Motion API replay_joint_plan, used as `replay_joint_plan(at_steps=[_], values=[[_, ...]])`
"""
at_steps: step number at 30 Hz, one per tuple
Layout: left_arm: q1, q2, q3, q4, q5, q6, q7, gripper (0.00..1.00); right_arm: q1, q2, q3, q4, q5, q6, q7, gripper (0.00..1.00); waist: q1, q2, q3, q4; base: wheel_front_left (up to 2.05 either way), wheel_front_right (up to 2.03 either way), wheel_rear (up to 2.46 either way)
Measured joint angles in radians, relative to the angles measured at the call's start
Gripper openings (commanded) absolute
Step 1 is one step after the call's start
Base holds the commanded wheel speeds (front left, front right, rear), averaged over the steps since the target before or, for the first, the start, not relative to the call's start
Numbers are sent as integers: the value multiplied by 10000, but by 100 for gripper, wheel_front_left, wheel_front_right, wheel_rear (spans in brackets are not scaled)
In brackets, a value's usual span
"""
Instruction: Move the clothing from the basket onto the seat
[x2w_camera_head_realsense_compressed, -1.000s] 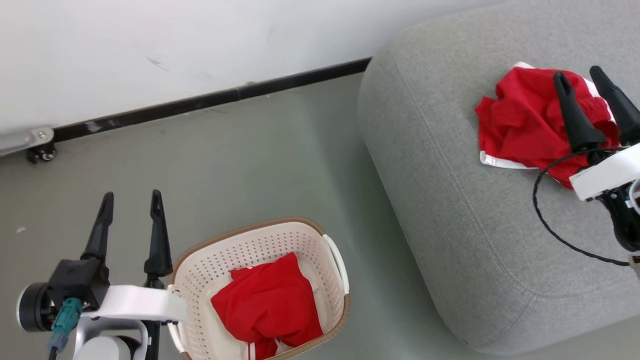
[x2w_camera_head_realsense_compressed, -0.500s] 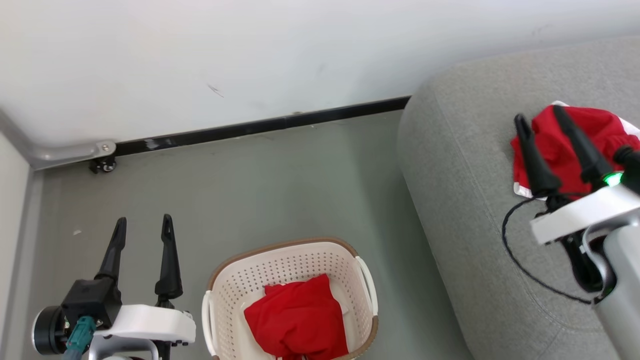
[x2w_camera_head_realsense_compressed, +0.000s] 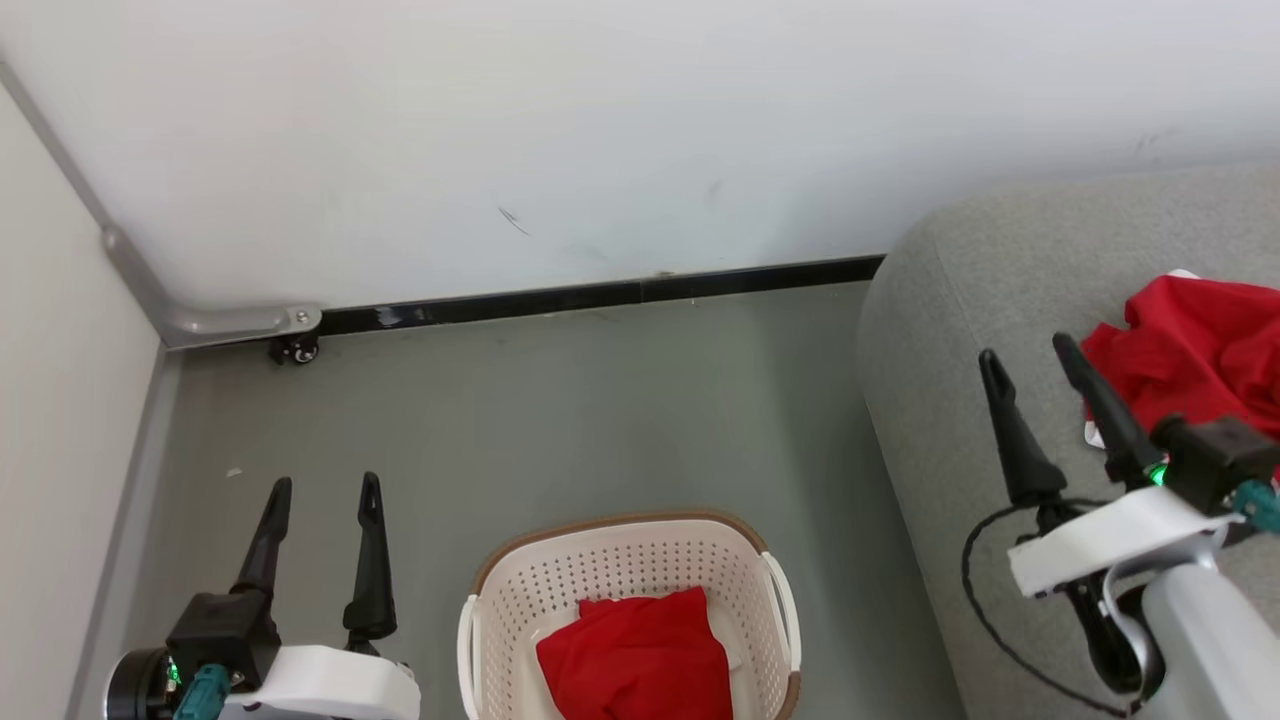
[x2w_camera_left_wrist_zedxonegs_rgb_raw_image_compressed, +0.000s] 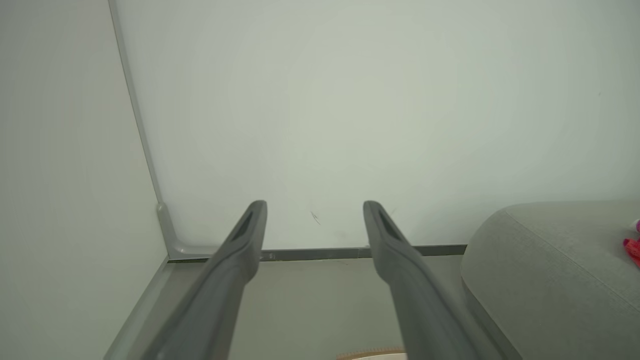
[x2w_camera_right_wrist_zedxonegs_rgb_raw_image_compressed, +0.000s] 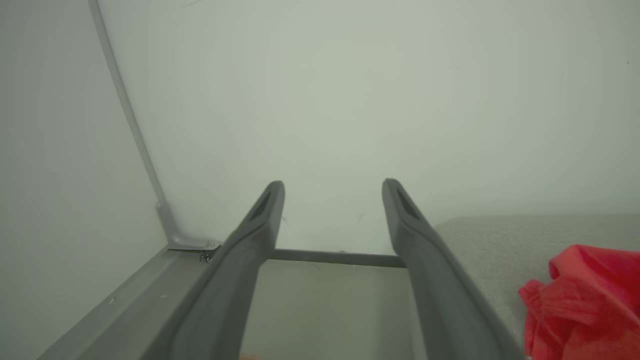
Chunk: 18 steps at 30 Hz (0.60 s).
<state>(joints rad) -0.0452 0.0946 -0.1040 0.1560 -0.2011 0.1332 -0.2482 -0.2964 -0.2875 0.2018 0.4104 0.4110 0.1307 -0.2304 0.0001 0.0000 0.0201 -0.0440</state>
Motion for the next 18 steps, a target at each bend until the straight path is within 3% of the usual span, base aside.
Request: replay_joint_plan(at_steps=[8,18], values=[[62,-42,-194,174,194,-15,0,100,1240,1009,-447,-192,-583,0,-63,100,0,0,-328,329,0,0,0],[268,-69,-322,399,226,-59,0,100,2134,1741,-922,-550,-1434,0,-75,100,0,0,-652,483,0,0,0]])
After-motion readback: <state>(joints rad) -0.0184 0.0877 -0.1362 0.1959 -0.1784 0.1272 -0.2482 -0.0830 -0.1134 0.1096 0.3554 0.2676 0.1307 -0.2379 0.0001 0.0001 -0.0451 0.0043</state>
